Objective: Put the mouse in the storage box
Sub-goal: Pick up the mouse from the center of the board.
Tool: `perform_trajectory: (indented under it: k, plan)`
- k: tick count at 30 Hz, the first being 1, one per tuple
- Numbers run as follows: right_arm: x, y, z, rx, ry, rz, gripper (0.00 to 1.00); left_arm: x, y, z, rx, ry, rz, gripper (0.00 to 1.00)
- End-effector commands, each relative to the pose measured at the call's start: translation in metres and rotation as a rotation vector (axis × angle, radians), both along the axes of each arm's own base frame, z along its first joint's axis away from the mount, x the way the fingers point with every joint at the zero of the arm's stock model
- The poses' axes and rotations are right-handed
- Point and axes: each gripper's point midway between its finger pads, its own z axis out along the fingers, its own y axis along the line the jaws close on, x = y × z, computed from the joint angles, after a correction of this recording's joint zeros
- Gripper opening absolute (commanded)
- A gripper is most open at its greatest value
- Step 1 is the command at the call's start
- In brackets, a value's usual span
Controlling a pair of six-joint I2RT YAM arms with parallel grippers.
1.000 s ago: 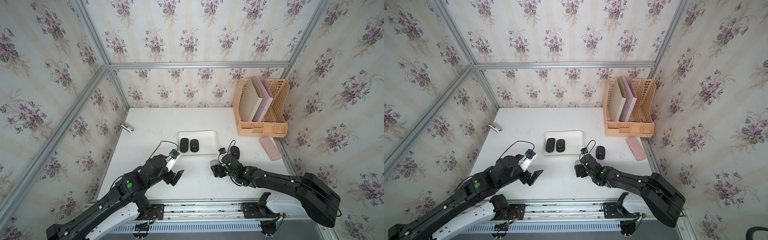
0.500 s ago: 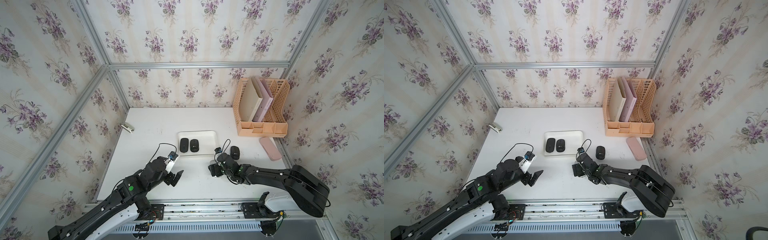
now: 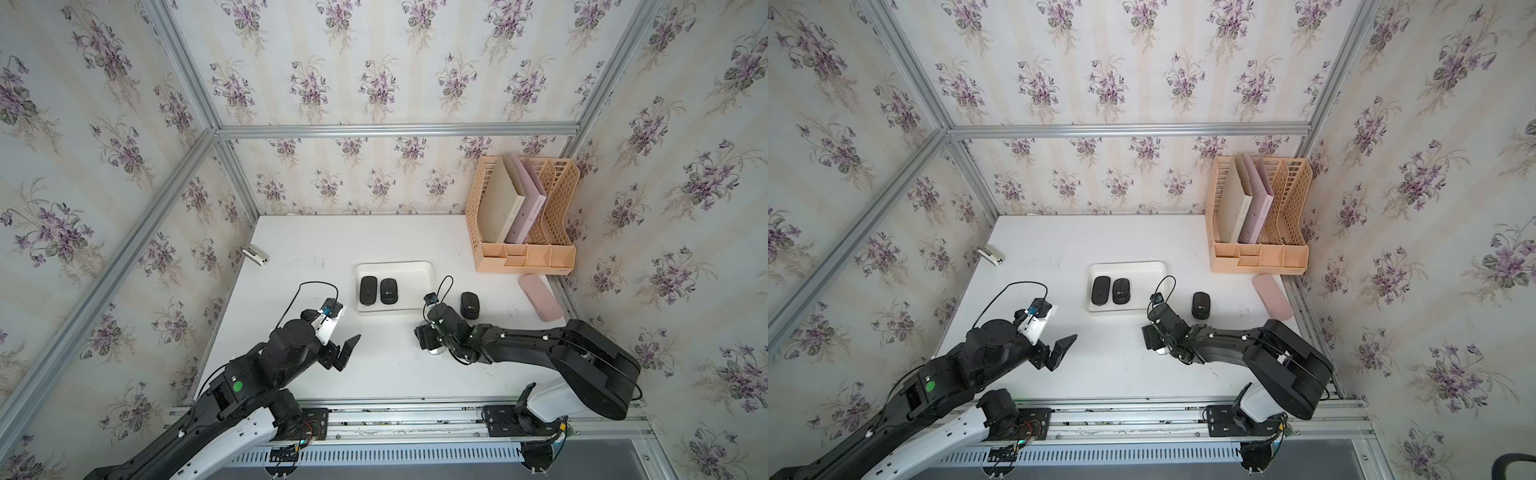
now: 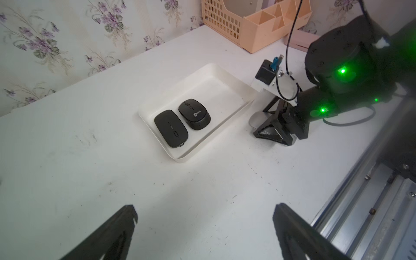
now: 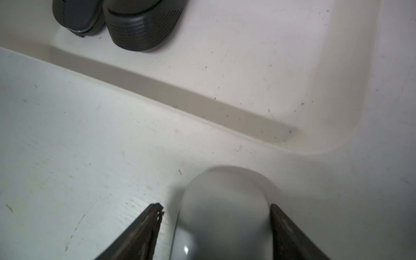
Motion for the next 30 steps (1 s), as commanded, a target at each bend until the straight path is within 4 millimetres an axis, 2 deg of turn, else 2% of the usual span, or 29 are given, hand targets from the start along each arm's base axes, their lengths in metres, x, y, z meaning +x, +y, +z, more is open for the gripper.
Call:
perform_trajectory:
  k: [1,3,9,12,18,24,30]
  plan:
    - [-0.005,-0.007,-0.006,-0.022,0.026,-0.010,0.75,0.000,-0.009,0.002,0.011,0.008,-0.046,0.99]
    - [-0.006,-0.009,-0.007,-0.030,0.025,-0.014,0.75,0.002,-0.010,0.000,0.029,0.012,-0.043,0.99]
    - [-0.001,-0.012,-0.003,-0.047,0.010,-0.038,0.84,0.003,-0.013,-0.004,0.029,0.019,-0.052,0.99]
    - [-0.002,-0.011,-0.007,-0.055,0.026,-0.029,0.85,0.003,-0.013,-0.004,0.028,0.018,-0.048,0.99]
    - [-0.008,-0.005,-0.018,-0.056,0.076,-0.004,0.75,0.005,-0.011,-0.005,0.035,0.017,-0.037,0.99]
    - [-0.009,-0.004,-0.009,-0.041,0.072,0.003,0.57,0.006,-0.010,-0.006,0.041,0.018,-0.027,0.99]
    - [-0.010,-0.002,-0.006,-0.043,0.077,0.015,0.52,0.007,-0.007,-0.005,0.048,0.013,-0.008,0.99]
